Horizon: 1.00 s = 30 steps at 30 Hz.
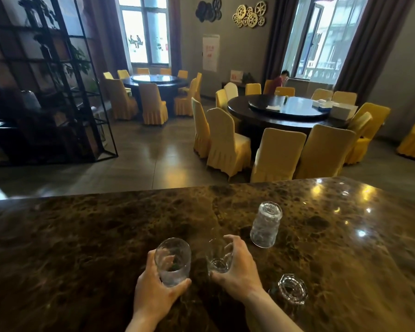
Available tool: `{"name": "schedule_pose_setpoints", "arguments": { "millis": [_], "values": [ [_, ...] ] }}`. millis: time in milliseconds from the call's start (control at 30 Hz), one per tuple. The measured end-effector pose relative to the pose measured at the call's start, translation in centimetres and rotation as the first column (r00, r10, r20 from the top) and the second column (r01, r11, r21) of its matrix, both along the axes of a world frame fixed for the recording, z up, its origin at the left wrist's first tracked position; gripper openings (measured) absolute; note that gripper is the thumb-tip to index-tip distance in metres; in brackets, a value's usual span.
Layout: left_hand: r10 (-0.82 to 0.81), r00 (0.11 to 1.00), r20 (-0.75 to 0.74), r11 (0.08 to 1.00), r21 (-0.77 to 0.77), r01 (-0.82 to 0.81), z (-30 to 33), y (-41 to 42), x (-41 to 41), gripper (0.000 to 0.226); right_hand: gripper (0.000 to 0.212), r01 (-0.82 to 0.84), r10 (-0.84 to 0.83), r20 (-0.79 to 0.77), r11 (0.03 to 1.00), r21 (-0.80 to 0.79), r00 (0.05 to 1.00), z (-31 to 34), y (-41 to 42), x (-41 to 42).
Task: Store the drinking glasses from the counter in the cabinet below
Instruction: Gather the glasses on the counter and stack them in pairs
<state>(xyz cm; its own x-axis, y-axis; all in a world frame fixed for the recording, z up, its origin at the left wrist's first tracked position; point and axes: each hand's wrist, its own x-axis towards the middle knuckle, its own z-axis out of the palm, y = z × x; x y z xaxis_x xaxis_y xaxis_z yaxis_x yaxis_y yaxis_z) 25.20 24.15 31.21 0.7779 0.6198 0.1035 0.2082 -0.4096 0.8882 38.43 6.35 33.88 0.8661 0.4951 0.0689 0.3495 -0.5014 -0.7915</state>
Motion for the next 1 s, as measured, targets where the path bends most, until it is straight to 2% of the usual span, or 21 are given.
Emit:
{"name": "schedule_pose_setpoints", "arguments": {
  "millis": [400,633,733,833,900,933,1000],
  "values": [
    [0.024,1.0,0.006,0.999,0.036,-0.025,-0.5,-0.4,0.5,0.089,0.094,-0.035,0.034,-0.044,0.999,-0.028,0.998,-0.8,-0.1,0.6],
    [0.032,0.999,-0.01,0.999,-0.011,-0.032,-0.4,-0.6,0.3,0.091,0.095,-0.052,0.046,-0.079,0.996,-0.07,0.996,-0.8,0.1,0.4],
    [0.041,0.999,-0.008,0.997,-0.062,-0.041,0.5,-1.5,0.3,0.095,0.109,-0.102,0.087,-0.111,0.984,-0.146,0.99,0.5,-0.3,0.7],
    [0.08,0.996,0.03,0.993,-0.088,-0.077,1.5,-3.1,-0.4,0.121,0.125,-0.168,0.147,-0.095,0.945,-0.281,0.985,3.4,-1.5,2.0],
    [0.158,0.985,0.066,0.986,-0.064,-0.154,1.9,-4.2,-1.1,0.135,0.113,-0.166,0.165,-0.032,0.927,-0.338,0.986,6.0,-2.9,3.6],
    [0.212,0.971,0.111,0.977,-0.032,-0.21,2.3,-5.2,-1.4,0.131,0.1,-0.153,0.171,0.019,0.922,-0.356,0.985,7.4,-3.5,4.7],
    [0.318,0.909,0.271,0.937,0.058,-0.345,4.3,-6.8,-2.2,0.096,0.071,-0.111,0.179,0.161,0.926,-0.36,0.971,9.9,-4.6,7.0]
  ]
}}
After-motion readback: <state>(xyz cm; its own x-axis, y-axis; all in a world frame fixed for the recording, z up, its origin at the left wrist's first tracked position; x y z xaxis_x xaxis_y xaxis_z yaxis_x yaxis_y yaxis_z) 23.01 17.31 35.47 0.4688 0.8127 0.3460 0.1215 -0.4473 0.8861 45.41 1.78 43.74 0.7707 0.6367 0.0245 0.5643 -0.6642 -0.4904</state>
